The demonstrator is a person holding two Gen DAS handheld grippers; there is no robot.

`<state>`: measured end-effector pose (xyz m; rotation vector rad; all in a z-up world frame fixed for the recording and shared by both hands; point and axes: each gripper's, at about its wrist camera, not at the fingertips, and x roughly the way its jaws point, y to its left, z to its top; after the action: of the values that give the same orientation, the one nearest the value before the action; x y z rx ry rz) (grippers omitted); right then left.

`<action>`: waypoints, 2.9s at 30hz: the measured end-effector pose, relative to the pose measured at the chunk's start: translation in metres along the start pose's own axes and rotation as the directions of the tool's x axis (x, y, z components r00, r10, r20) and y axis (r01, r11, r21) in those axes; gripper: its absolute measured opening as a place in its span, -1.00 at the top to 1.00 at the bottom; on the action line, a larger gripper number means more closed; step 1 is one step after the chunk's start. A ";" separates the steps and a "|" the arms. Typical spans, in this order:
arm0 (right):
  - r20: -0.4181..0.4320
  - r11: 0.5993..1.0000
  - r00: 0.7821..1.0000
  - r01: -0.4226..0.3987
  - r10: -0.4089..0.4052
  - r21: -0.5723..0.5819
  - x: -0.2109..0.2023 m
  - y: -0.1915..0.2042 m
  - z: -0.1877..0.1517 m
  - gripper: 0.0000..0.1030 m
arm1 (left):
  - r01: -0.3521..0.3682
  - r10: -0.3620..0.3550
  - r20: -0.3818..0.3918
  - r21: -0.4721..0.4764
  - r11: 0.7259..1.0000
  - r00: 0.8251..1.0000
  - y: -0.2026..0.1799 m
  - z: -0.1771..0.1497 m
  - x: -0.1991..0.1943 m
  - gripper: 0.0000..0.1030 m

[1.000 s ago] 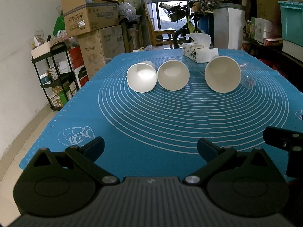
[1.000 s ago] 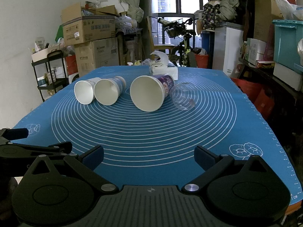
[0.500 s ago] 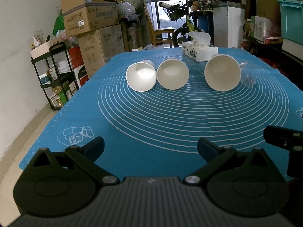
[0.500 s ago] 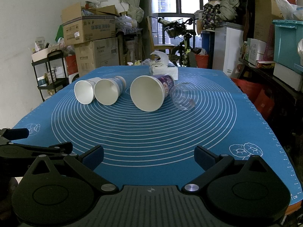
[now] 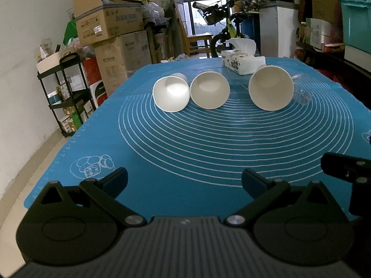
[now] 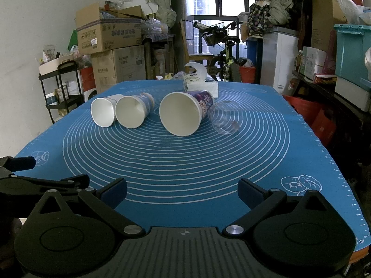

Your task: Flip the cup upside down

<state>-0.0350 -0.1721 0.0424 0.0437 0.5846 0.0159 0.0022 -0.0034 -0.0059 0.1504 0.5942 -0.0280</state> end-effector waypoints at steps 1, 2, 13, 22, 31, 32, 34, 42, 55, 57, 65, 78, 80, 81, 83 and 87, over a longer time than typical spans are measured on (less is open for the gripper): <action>-0.001 1.000 1.000 0.000 0.000 0.000 0.000 0.000 0.000 -0.95 | 0.000 0.000 -0.002 0.002 1.000 1.000 0.000 0.000 0.001 -0.99; -0.002 1.000 1.000 0.001 -0.001 0.000 0.001 0.000 0.001 -0.95 | -0.001 0.001 -0.002 0.004 1.000 1.000 0.001 0.000 0.001 -0.99; -0.009 0.999 1.000 -0.009 0.010 0.036 -0.001 -0.005 0.003 -0.95 | -0.016 0.016 0.027 0.013 1.000 1.000 0.001 0.006 -0.005 -0.99; -0.033 0.987 0.997 -0.071 0.076 0.144 0.011 -0.025 0.032 -0.95 | 0.009 -0.011 0.052 0.036 0.999 0.999 0.021 0.048 -0.001 -0.99; 0.028 0.992 0.999 -0.049 0.046 0.112 0.022 -0.030 0.087 -0.95 | 0.014 -0.014 0.035 -0.019 1.000 0.999 0.050 0.103 0.047 -0.99; 0.026 0.992 0.999 -0.048 0.045 0.114 0.026 -0.032 0.091 -0.95 | 0.018 -0.017 0.027 -0.042 0.999 1.000 0.053 0.109 0.053 -0.99; 0.023 0.992 0.999 -0.045 0.042 0.117 0.032 -0.035 0.096 -0.95 | 0.022 -0.022 0.010 -0.067 0.997 1.000 0.057 0.121 0.067 -0.99; -0.014 0.992 1.000 -0.021 0.023 0.128 0.059 -0.045 0.094 -0.95 | 0.031 -0.042 -0.118 -0.087 0.996 0.992 0.059 0.145 0.139 -0.99; -0.060 0.987 0.998 0.006 0.003 0.160 0.082 -0.060 0.081 -0.95 | 0.132 -0.170 -0.191 -0.198 0.971 0.967 0.077 0.144 0.175 -0.96; -0.058 0.989 0.998 0.006 0.003 0.150 0.081 -0.058 0.081 -0.95 | 0.137 -0.177 -0.203 -0.195 0.971 0.963 0.074 0.143 0.177 -0.74; -0.036 0.990 0.999 0.013 -0.008 0.142 0.076 -0.059 0.083 -0.95 | 0.119 -0.156 -0.227 -0.167 0.979 0.961 0.072 0.137 0.179 -0.22; 0.001 0.990 1.000 0.016 -0.016 0.138 0.046 -0.056 0.083 -0.95 | 0.231 -0.245 -0.175 -0.093 0.968 0.954 0.048 0.110 0.086 -0.17; 0.009 0.991 1.000 0.015 -0.016 0.130 0.039 -0.054 0.081 -0.95 | 0.257 -0.271 -0.191 -0.098 0.961 0.943 0.040 0.094 0.072 -0.17; 0.009 0.992 1.000 0.015 -0.017 0.127 0.036 -0.053 0.079 -0.95 | 0.266 -0.282 -0.200 -0.103 0.958 0.938 0.035 0.087 0.067 -0.17; -0.003 0.992 1.000 0.010 -0.010 0.123 0.032 -0.049 0.076 -0.95 | 0.281 -0.296 -0.207 -0.097 0.955 0.932 0.024 0.075 0.059 -0.17; -0.024 0.995 1.000 0.004 -0.001 0.101 0.026 -0.042 0.069 -0.95 | 0.302 -0.318 -0.200 -0.104 0.948 0.927 0.006 0.067 0.052 -0.17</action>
<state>0.0246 -0.2161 0.0841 0.1417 0.6091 -0.0159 0.0826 -0.0062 0.0205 -0.0124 0.8303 -0.3013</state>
